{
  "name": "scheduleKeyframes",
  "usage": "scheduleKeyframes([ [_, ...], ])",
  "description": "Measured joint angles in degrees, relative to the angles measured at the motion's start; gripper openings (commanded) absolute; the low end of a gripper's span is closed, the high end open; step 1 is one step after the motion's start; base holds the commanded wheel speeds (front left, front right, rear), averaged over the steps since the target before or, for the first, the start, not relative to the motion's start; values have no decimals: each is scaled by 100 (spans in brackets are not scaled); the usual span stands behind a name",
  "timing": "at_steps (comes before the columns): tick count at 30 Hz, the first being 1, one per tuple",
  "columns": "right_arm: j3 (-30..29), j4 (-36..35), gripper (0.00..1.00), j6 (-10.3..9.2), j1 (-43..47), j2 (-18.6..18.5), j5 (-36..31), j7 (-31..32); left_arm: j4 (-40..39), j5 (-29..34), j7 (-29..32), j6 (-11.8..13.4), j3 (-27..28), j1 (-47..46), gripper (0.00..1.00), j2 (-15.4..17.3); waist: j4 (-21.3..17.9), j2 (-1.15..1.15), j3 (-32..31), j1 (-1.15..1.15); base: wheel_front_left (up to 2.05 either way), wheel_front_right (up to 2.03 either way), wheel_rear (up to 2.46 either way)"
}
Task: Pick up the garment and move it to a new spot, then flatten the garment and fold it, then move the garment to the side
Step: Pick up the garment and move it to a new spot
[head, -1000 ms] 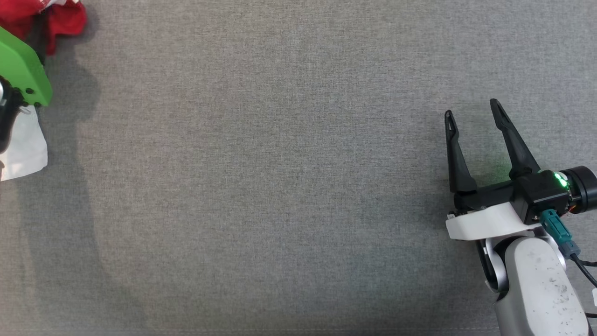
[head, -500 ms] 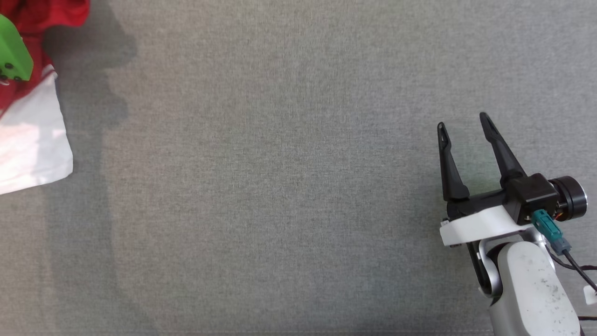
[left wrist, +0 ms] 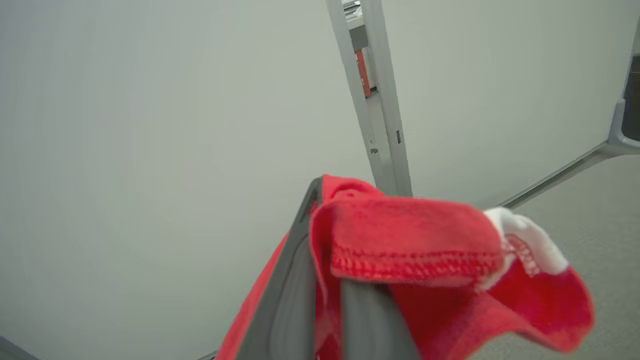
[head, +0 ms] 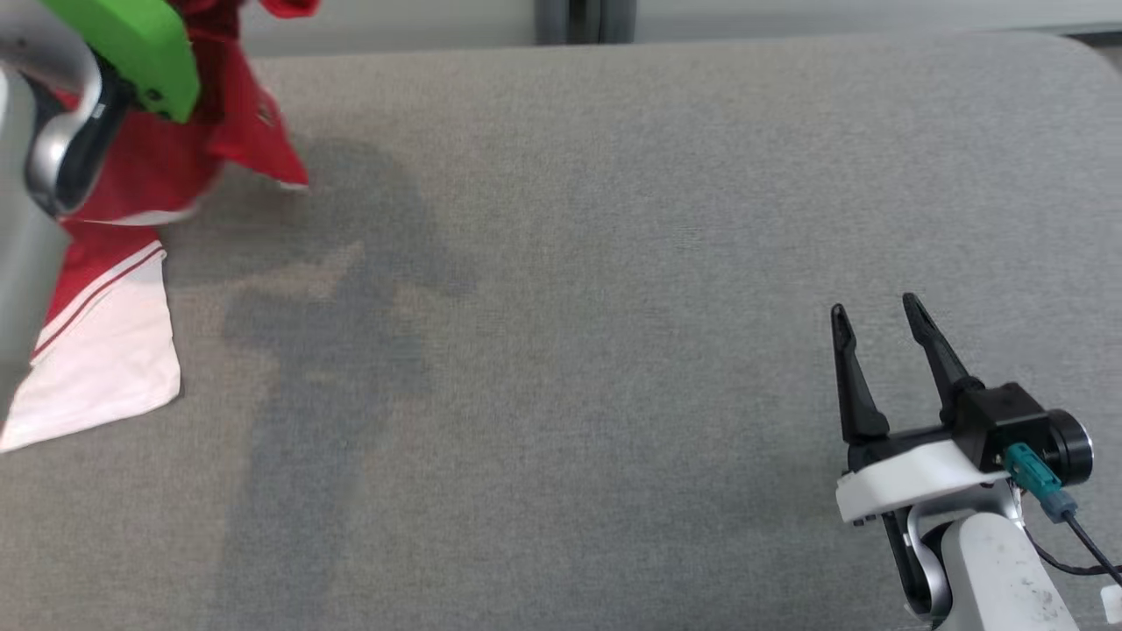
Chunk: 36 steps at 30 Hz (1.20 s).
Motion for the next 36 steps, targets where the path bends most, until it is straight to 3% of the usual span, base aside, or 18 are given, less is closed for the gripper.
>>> scheduleKeyframes([
  [8, -47, 40, 100, 0, 263, -2, 170, 0, -1042, -1187, 0, 0, -526, -86, 0, -694, -396, 0, -572, 0, 0, 0, 0],
  [14, -26, 27, 100, 0, 320, 0, 242, 0, -1330, -1793, -263, 0, -945, 521, 0, -842, -722, 0, -678, 0, 0, 0, 0],
  [21, -20, 4, 100, 0, 343, 0, 327, 0, -345, -2298, -1182, 44, -901, 2044, 0, -884, -827, 0, -520, 0, 0, 0, 0],
  [29, -66, -12, 100, 0, 310, 0, 326, 0, 1027, -2437, -1593, 70, -801, 3077, 0, -1034, -848, 0, -259, 0, 0, 0, 0],
  [31, -91, -2, 100, 0, 308, -2, 323, 0, 1214, -2412, -1640, 68, -724, 3130, 21, -1101, -815, 0, -226, 0, 0, 0, 0],
  [32, -89, 2, 100, 0, 305, -2, 320, 0, 1272, -2410, -1642, 68, -672, 3148, 42, -1116, -796, 0, -219, 0, 0, 0, 0],
  [33, -93, 7, 100, 0, 301, 1, 319, 0, 1343, -2406, -1648, 67, -625, 3164, 49, -1129, -772, 0, -211, 0, 0, 0, 0],
  [34, -91, 13, 100, 0, 294, -1, 318, 0, 1404, -2379, -1649, 64, -575, 3175, 95, -1136, -745, 0, -205, 0, 0, 0, 0],
  [36, -91, 21, 100, 0, 286, 0, 310, 0, 1466, -2325, -1664, 60, -460, 3181, 100, -1160, -698, 0, -202, 0, 0, 0, 0],
])
